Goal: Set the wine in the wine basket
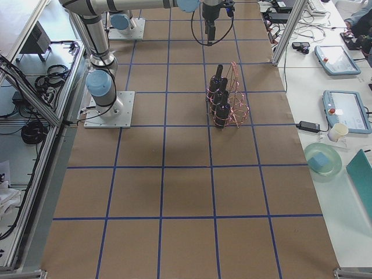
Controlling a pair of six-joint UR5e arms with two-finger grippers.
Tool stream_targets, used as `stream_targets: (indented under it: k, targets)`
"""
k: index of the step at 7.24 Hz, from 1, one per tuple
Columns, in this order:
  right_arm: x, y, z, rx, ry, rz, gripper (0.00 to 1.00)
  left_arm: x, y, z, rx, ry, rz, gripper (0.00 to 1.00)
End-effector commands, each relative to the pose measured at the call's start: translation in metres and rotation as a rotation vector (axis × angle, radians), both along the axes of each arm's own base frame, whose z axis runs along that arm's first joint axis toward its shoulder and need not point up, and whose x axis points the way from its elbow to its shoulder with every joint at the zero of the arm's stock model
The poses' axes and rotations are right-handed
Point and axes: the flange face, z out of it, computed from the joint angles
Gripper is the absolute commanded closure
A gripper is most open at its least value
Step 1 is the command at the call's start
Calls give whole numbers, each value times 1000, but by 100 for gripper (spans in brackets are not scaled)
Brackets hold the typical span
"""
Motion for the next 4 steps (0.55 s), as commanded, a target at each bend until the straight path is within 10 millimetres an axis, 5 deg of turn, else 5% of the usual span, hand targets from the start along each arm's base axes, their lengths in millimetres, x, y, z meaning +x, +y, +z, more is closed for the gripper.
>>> stream_targets:
  k: [1, 4]
  targets:
    - [0, 5, 6, -11, 2, -1, 0, 0, 3, 9, -19, -4, 0, 0]
    - [-1, 8, 11, -20, 2, 8, 0, 2, 2, 8, -16, -4, 4, 0]
